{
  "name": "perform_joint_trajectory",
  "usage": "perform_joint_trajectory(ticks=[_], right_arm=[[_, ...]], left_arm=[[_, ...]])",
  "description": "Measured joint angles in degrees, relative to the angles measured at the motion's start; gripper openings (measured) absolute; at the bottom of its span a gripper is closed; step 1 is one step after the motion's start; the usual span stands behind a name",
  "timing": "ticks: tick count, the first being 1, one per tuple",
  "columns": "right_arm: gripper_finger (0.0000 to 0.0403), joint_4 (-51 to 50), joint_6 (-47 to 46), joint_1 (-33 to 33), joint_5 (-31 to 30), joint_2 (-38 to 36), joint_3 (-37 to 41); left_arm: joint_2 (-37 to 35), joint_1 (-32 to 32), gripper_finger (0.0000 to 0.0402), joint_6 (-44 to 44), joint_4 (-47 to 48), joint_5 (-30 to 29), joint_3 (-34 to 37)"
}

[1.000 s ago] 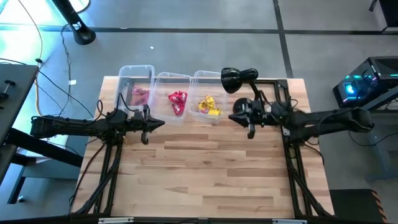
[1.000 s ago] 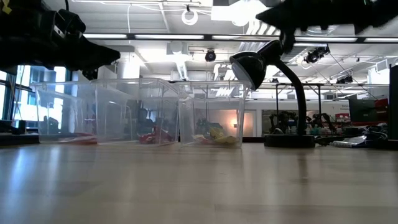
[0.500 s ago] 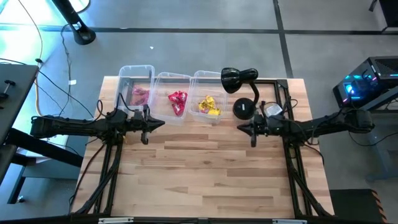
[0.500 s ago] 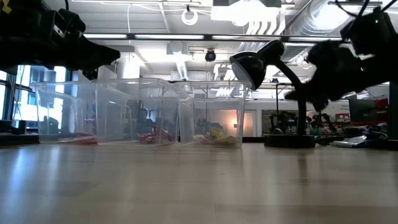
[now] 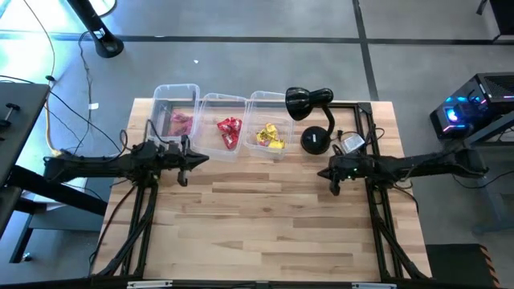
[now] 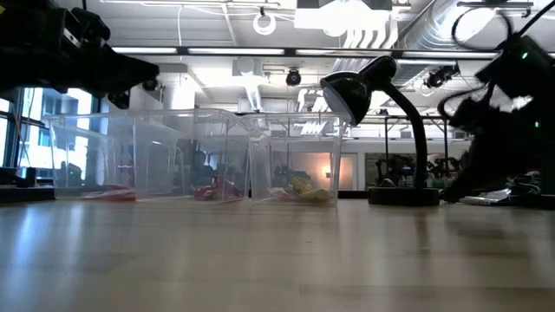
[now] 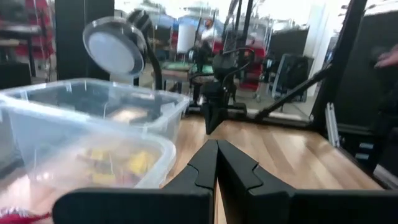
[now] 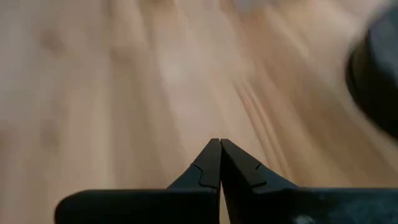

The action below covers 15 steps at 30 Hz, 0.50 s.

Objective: Sort candy
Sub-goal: Return to Home Position

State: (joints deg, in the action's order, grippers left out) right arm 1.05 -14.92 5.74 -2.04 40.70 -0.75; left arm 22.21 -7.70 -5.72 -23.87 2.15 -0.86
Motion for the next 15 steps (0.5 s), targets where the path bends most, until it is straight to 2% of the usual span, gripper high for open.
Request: perform_joint_trajectory(ticks=[6,10,13,15], right_arm=[[0.0,0.05,-0.04,-0.15,1.57,-19.43,0.17],[0.0,0.06,-0.04,-0.15,1.6,-31.57,0.17],[0.0,0.05,-0.04,-0.14,1.6,-39.91,0.19],[0.0,2.78,-0.03,-0.15,1.62,-40.7,0.18]], left_arm=[[-14.05,-0.94,0.0,-0.03,8.12,0.0,0.0],[-21.61,-2.02,0.0,-0.04,9.31,-0.07,0.0],[-21.98,-2.7,0.0,-0.06,6.2,-0.08,0.14],[-22.01,-2.79,0.0,-0.06,4.72,-0.09,0.15]])
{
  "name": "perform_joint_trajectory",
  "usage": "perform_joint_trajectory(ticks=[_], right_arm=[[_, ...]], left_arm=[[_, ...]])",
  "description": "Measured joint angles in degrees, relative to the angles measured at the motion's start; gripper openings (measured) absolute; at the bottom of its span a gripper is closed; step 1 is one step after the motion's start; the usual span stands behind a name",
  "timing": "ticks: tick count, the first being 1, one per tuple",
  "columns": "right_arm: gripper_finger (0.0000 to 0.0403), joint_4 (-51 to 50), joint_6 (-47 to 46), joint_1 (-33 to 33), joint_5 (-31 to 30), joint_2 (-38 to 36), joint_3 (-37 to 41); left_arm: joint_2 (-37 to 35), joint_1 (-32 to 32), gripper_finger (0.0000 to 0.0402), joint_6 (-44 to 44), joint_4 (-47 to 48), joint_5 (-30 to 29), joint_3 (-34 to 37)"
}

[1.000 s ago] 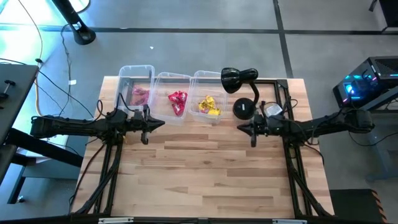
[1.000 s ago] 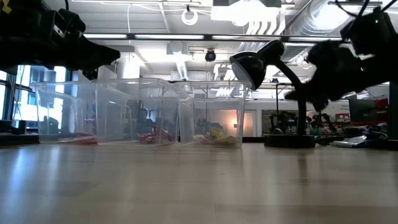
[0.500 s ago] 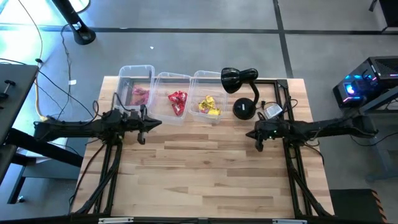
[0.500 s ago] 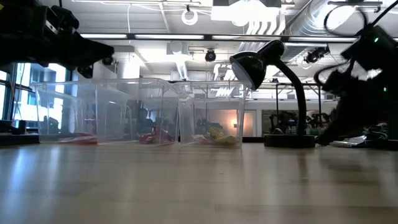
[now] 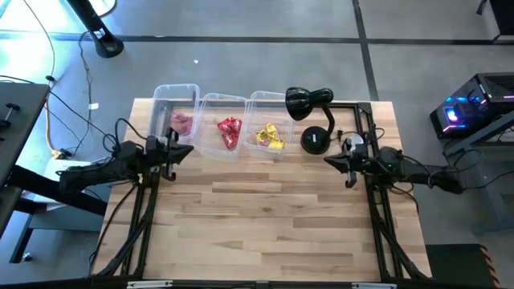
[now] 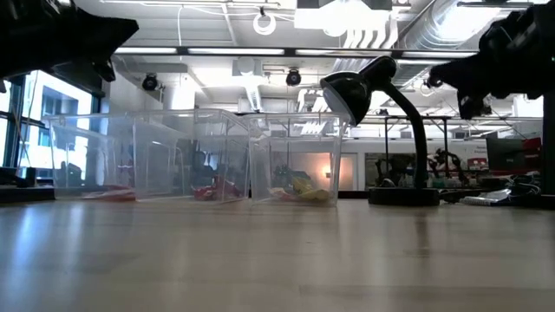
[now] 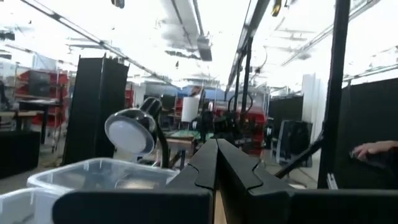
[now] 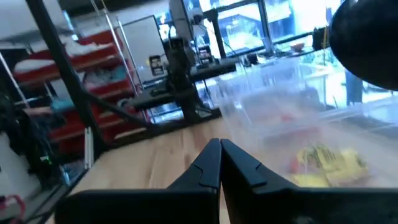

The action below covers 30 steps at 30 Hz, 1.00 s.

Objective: Sort candy
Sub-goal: Return to Home Position

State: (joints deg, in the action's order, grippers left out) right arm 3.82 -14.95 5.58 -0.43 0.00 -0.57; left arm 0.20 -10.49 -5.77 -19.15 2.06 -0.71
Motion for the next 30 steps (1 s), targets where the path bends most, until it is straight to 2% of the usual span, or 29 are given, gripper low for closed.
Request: perform_joint_trajectory(ticks=[3,30], right_arm=[[0.0,3.0,-0.01,-0.5,-0.1,-0.01,0.01],[0.0,1.08,-0.01,-0.48,0.46,0.75,0.06]], left_arm=[[-0.01,0.04,0.0,0.01,-0.26,-0.17,0.0],[0.16,0.06,0.0,-0.01,1.56,-0.21,0.0]])
